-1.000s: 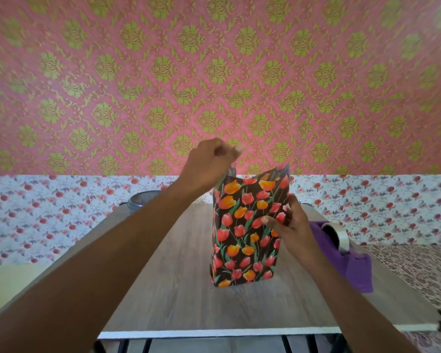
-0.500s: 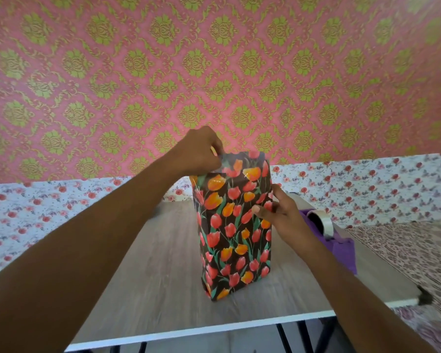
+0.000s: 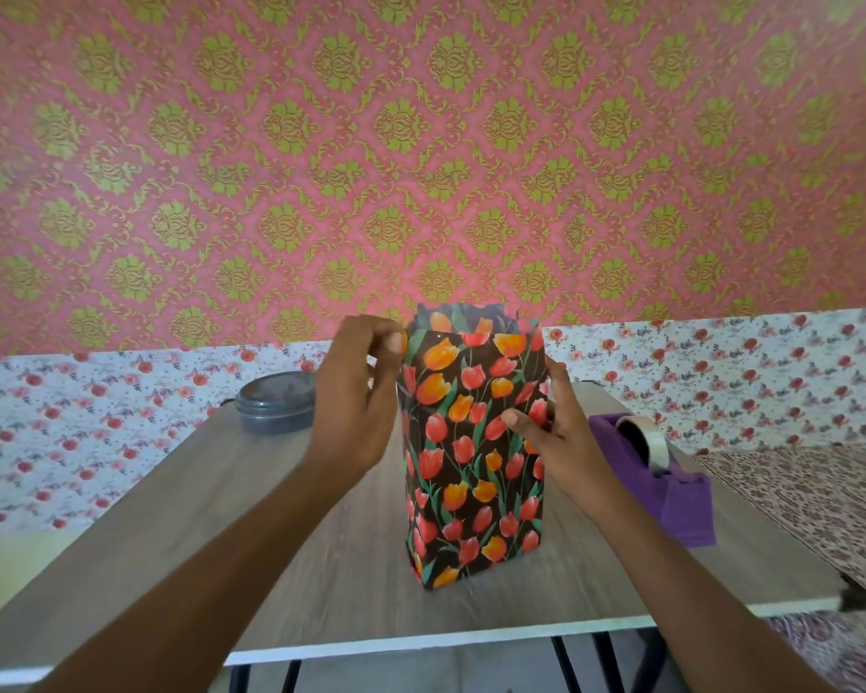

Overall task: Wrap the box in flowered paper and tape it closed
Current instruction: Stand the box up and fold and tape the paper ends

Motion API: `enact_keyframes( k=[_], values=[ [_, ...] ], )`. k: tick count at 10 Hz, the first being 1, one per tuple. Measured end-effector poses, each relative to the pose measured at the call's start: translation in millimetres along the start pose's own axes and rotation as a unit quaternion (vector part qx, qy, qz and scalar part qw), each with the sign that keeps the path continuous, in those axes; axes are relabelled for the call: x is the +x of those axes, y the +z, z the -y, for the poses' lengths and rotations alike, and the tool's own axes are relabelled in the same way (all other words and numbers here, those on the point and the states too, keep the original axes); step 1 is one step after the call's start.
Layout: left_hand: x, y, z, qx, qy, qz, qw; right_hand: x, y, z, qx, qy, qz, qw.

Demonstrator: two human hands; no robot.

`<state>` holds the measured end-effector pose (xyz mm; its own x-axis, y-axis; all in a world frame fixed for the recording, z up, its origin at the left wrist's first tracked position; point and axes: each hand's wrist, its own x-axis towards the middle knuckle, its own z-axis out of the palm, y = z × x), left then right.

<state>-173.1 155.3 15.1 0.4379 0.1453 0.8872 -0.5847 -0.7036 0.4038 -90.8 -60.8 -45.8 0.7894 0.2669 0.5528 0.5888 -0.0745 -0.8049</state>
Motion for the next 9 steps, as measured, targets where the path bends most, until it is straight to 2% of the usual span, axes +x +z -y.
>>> enact_keyframes(
  k=[2,3,4,6,7,8,9],
  values=[
    [-8.9,5.3,-7.2,-0.022,0.018,-0.004,1.0,-2.9,1.0,4.2,0.003,0.007,-0.008,1.0],
    [-11.0,9.1,-10.3,0.031,0.049,0.023,0.998,-3.7,0.8,4.5,0.0,0.012,-0.002,1.0],
    [-11.0,11.0,-11.6,0.043,0.044,0.038,0.997,-4.3,0.5,4.3,-0.001,0.019,-0.001,1.0],
    [-13.5,11.4,-7.4,-0.006,0.011,0.13,0.991,-5.3,1.5,0.5,0.011,0.028,-0.005,1.0],
    [-8.8,8.2,-8.7,-0.029,-0.05,0.123,0.991,-5.3,2.7,1.1,0.016,0.03,-0.005,0.999],
    [4.0,10.4,-9.4,-0.008,-0.115,0.111,0.987,-5.1,3.4,-2.3,0.017,0.031,-0.005,0.999],
    [16.0,14.0,-13.1,-0.047,-0.193,0.115,0.973,-4.8,3.6,-3.4,0.023,0.033,-0.006,0.999]
  ],
)
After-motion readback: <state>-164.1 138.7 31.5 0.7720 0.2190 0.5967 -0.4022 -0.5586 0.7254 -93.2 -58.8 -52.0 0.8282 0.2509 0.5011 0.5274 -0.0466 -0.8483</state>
